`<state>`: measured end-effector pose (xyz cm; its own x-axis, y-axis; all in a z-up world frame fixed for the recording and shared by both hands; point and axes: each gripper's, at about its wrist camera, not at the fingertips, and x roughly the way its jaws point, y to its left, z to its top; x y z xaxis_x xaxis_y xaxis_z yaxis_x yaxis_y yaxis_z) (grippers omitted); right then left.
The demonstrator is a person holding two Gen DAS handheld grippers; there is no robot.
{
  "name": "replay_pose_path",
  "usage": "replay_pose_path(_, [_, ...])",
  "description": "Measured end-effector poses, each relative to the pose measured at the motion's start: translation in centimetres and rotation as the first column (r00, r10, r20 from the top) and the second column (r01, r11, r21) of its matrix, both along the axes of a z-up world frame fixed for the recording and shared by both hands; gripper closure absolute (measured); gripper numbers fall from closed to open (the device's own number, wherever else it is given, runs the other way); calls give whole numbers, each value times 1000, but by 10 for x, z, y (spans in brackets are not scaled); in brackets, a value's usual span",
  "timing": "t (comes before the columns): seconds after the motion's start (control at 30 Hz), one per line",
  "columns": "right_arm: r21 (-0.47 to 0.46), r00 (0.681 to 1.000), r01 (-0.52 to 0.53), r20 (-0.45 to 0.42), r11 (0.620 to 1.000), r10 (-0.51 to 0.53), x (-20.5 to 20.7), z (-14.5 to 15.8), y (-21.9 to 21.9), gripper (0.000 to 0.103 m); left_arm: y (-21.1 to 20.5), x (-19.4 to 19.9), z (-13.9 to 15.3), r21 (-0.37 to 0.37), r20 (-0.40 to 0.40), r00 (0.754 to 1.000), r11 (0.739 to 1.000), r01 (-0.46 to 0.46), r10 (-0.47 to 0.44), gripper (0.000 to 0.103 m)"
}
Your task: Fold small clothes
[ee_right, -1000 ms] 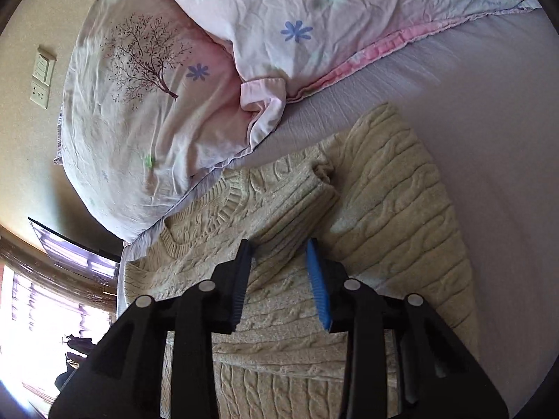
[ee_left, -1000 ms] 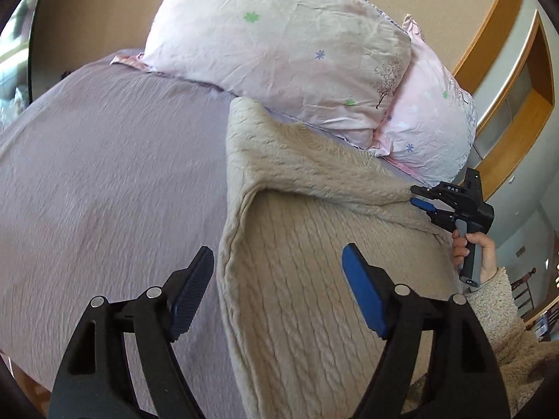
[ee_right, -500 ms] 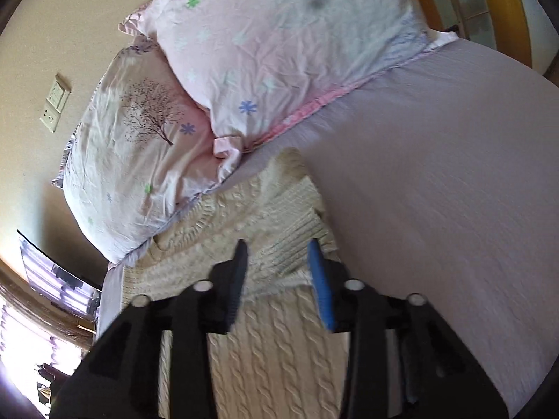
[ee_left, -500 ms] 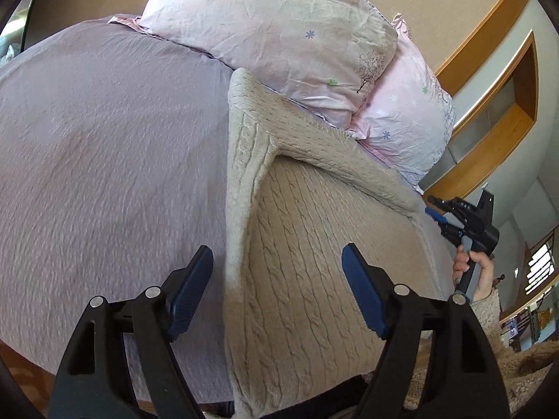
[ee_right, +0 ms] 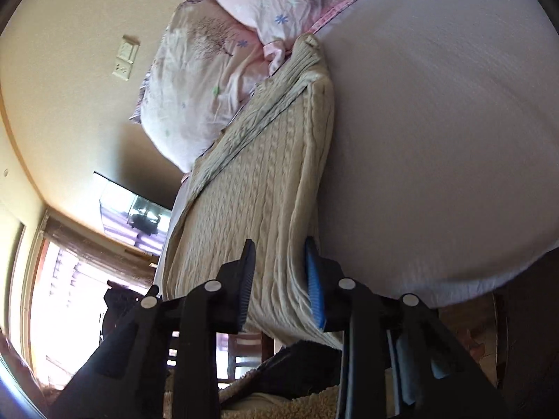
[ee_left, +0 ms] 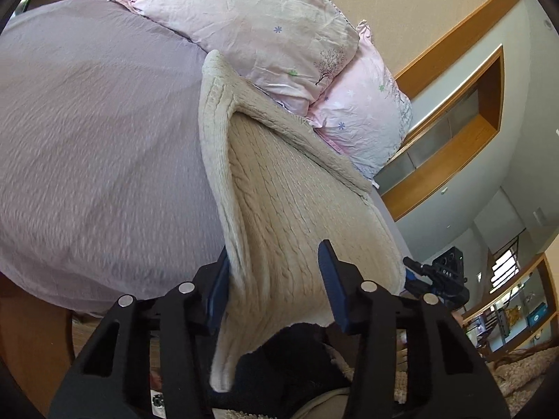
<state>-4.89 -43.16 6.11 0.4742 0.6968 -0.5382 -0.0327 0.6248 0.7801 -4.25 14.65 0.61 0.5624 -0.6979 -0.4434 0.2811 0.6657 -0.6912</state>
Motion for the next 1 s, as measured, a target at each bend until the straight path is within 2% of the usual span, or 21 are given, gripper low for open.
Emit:
replay_pose_path(0.1, [-12, 999, -47, 23, 999, 48, -12, 2, 0, 73, -1, -12, -3, 21, -10, 1000, 1000, 6, -6, 61])
replay_pose_path(0.17, [-25, 997, -66, 28, 998, 66, -16, 5, -3, 73, -5, -17, -7, 64, -25, 1000, 998, 6, -5, 62])
replay_pose_path(0.27, [-81, 994, -102, 19, 991, 104, -23, 6, -4, 73, -6, -20, -20, 84, -57, 998, 996, -7, 12, 62])
replay_pose_path(0.33, [-125, 992, -125, -17, 984, 124, -31, -1, -2, 71, -6, -18, -29, 73, -81, 997, 997, -13, 19, 62])
replay_pose_path(0.4, [-119, 991, -134, -44, 984, 130, -39, -15, -2, 64, -9, -14, -36, 62, -99, 995, 998, -3, 10, 62])
replay_pose_path(0.47, [-105, 987, -157, -57, 982, 152, -39, -27, 4, 62, -13, -9, -39, 66, -112, 994, 998, 17, -9, 62])
replay_pose_path(0.5, [-105, 984, -170, -62, 980, 164, -37, -32, 7, 64, -15, -8, -39, 66, -113, 993, 997, 29, -22, 62])
replay_pose_path(0.53, [-109, 982, -186, -60, 976, 181, -36, -36, 10, 88, -16, -8, -38, 67, -111, 993, 997, 40, -32, 66])
replay_pose_path(0.57, [-100, 978, -205, -48, 974, 202, -31, -37, 14, 96, -17, -8, -36, 65, -106, 993, 996, 58, -51, 75])
replay_pose_path(0.6, [-78, 975, -222, -25, 972, 221, -32, -35, 15, 96, -17, -9, -32, 61, -100, 993, 995, 76, -70, 92])
replay_pose_path(0.7, [-13, 939, -314, 142, 949, 313, -34, 0, 22, 96, -10, -13, -10, 9, -52, 993, 994, 108, -107, 96])
replay_pose_path(0.77, [-22, 912, -325, 257, 945, 320, -23, 35, 24, 96, -5, -2, 19, -8, 19, 994, 994, 108, -108, 96])
replay_pose_path(0.9, [-25, 886, -234, 406, 972, 224, 47, 89, 18, 96, 1, 60, 77, -28, 147, 987, 998, 61, -56, 96])
replay_pose_path(1.0, [-43, 894, -87, 437, 995, 97, 125, 104, 20, 96, 0, 140, 102, 3, 174, 982, 998, -70, 69, 96])
